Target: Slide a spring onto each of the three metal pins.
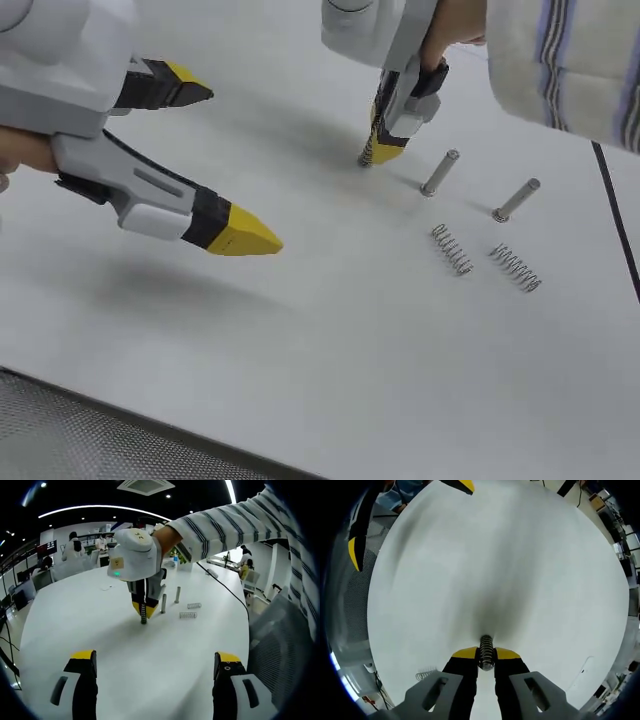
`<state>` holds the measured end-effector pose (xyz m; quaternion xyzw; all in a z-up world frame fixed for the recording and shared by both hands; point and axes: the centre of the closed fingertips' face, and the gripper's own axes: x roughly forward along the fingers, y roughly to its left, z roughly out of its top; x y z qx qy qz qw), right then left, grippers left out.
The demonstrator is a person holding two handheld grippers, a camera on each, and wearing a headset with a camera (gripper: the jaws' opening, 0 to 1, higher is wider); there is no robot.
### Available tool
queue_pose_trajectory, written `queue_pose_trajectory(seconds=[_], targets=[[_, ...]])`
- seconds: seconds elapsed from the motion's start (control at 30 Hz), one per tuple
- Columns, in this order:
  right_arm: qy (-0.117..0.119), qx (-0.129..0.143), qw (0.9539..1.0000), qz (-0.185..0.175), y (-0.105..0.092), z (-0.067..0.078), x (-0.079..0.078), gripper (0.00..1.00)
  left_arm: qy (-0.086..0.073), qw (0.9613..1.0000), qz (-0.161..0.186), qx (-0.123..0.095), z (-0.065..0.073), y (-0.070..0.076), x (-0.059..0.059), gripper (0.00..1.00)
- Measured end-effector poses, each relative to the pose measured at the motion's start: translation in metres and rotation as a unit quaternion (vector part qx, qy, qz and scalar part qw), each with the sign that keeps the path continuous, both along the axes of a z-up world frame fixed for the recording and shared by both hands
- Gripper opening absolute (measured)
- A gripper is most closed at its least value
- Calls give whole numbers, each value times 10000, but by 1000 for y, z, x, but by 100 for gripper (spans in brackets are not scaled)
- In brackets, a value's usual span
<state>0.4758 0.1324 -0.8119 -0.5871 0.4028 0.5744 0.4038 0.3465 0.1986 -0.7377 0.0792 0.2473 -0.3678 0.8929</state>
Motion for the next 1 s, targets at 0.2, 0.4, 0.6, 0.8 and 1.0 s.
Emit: queue_pose_trajectory(seconds=[0.2,0.4,0.6,0.8,1.0], targets=[[6,-31,10000,39,-4,-2,-4,11,61,10000,-30,59,-3,-2,-2,94],[-23,-18,9999,123,-12,1,-12,16,109,9999,-32,99,-5,-1,-3,94],[-88,32,9999,85,-16,11,-16,18,156,9998,-74,120,-7,-2,-5,94],[-180,270,9994,123,-12,27,-19,19,282,9993,-147,185,-13,-4,-8,92],[-54,546,9985,-73,-21,39,-33,25,313,9994,-108,45,-9,-6,-7,88]])
